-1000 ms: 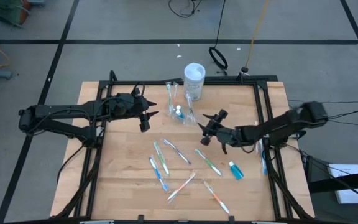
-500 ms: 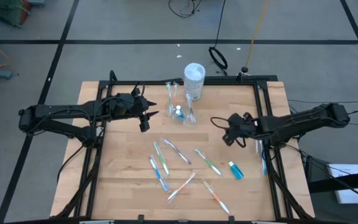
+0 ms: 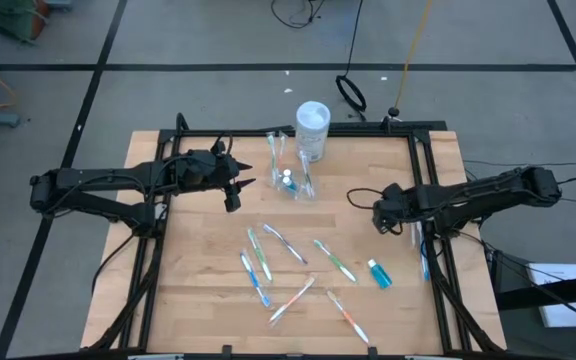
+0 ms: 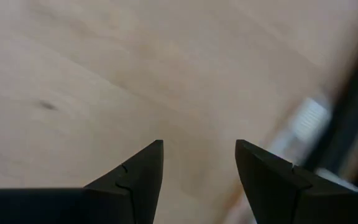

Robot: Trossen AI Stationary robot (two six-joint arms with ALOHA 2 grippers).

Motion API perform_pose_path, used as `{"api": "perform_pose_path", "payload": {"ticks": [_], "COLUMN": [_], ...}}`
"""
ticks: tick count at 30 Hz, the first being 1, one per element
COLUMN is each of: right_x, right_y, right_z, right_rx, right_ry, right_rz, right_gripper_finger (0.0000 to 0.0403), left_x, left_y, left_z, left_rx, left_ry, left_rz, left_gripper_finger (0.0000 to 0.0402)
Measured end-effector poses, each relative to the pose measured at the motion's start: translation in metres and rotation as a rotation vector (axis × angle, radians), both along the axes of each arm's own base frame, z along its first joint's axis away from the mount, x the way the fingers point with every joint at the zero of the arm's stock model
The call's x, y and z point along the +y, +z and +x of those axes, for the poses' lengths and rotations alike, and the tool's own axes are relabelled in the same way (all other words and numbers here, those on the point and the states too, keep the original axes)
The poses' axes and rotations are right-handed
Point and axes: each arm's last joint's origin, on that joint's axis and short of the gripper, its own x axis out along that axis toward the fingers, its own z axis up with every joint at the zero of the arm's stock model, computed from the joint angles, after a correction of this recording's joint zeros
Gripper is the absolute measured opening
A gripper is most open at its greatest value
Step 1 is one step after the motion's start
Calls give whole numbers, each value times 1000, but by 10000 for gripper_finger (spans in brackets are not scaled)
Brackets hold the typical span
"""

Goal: Pick & Place toothbrushing station
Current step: Put the orange toothbrush into the transparent organizer

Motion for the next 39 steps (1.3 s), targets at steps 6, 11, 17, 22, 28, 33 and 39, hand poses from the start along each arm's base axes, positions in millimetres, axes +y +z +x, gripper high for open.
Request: {"api": "perform_pose_path", "payload": {"ticks": [6, 11, 17, 22, 28, 33, 39], "right_x": [0, 0, 1, -3, -13, -19, -20], "right_y": [1, -1, -14, -30, -48, -55, -57], "right_z": [-12, -11, -3, 3, 7, 8, 8], "right_rx": [92, 108, 236, 367, 507, 570, 571], "right_ry": [-118, -104, -48, -86, -162, -194, -142], "right_rz": [-1, 14, 89, 94, 105, 131, 191], "right_gripper_finger": [186, 174, 171, 171, 171, 169, 127], "left_x": [0, 0, 0, 0, 0, 0, 0], "left_y": [0, 0, 0, 0, 0, 0, 0], "left_z": [0, 0, 0, 0, 0, 0, 0], "left_rx": [-1, -3, -6, -6, -4, -1, 1], "left_ry": [1, 2, 5, 5, 4, 2, 1], "left_rz": [-1, -3, -9, -9, -6, -3, -2], "left_gripper_finger": [173, 173, 173, 173, 173, 173, 173]}}
